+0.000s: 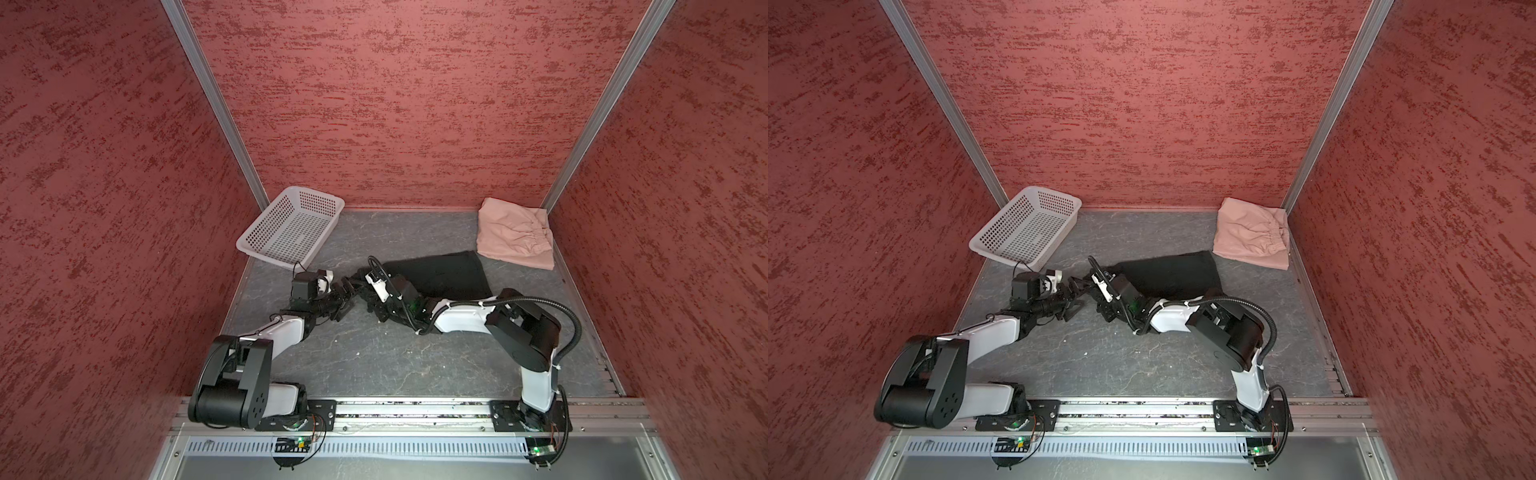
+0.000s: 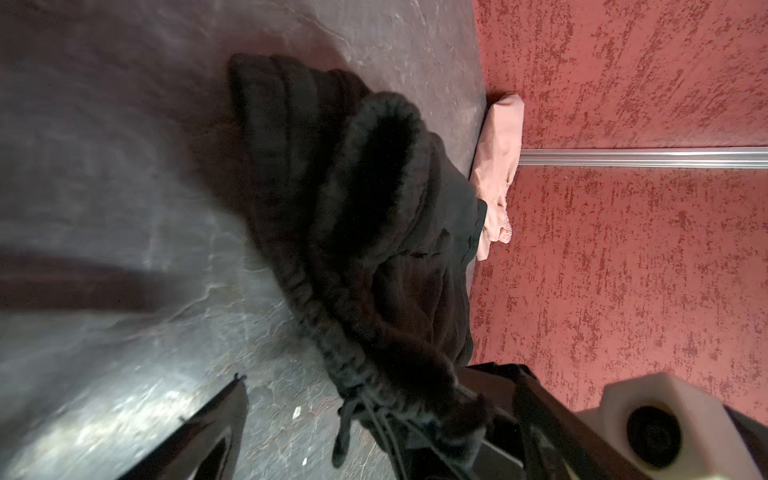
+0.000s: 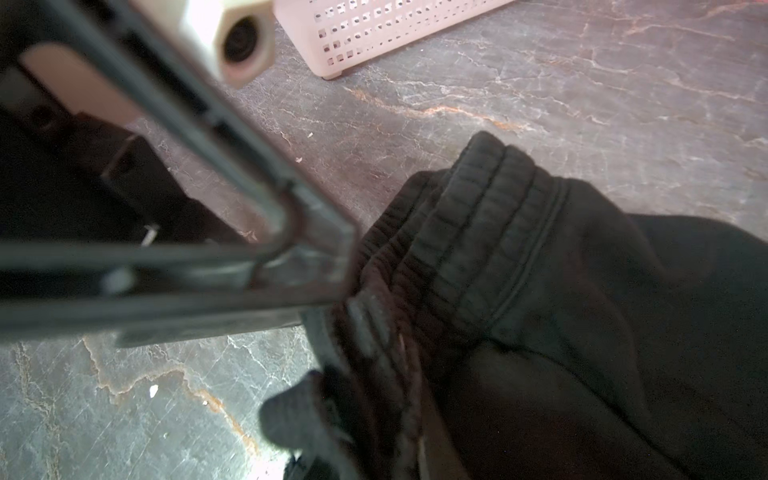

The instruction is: Fold and stack the shorts

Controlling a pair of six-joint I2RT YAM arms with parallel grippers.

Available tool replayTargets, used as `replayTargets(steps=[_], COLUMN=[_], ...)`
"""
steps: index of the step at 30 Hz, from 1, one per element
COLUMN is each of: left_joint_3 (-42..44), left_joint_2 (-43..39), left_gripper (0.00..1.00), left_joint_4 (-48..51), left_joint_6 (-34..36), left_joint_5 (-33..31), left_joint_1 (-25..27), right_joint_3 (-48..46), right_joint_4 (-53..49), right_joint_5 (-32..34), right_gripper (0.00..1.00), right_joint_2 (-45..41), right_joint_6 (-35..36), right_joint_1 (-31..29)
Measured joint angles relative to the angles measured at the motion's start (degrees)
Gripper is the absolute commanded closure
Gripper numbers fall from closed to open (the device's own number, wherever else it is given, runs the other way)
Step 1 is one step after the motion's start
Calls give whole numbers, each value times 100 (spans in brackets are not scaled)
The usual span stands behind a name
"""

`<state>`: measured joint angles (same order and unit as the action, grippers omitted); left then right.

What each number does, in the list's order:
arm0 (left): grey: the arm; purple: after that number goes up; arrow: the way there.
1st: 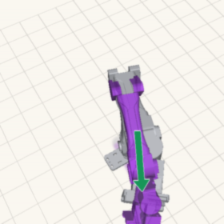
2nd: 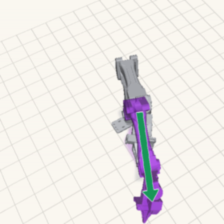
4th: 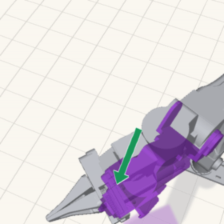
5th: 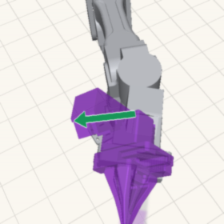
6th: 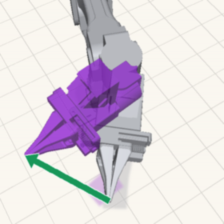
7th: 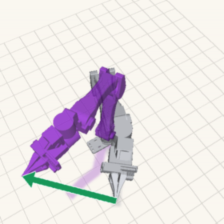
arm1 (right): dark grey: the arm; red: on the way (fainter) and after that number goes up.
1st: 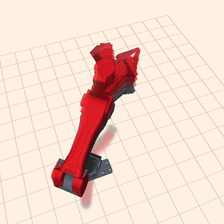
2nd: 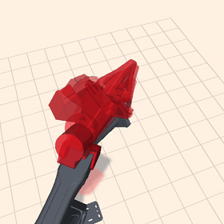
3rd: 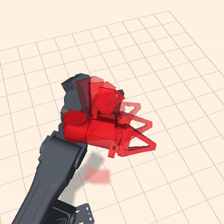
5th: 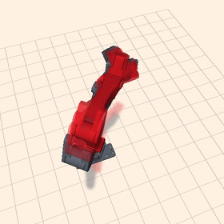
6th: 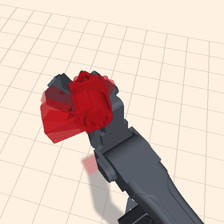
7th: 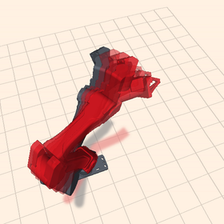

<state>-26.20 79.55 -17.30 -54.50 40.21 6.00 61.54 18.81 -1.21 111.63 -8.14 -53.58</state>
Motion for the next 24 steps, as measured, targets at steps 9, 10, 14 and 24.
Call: replayTargets(steps=[9,10,14,24], left_joint_3=[-186,-190,-262,-586], left_joint_2=[706,723,870,1622], left_gripper=[1,1,1,29], left_joint_4=[-411,-417,-431,-896], left_joint_6=[-251,-254,-256,-166], left_joint_5=[13,2,-28,-22], left_joint_1=[282,328,437,459], right_joint_3=[0,0,0,-107], right_joint_4=[11,13,17,72], right_joint_5=[9,9,11,13], right_gripper=[100,100,100,100], right_joint_2=[0,0,0,-92], right_joint_6=[111,131,170,216], right_joint_1=[0,0,-9,-114])
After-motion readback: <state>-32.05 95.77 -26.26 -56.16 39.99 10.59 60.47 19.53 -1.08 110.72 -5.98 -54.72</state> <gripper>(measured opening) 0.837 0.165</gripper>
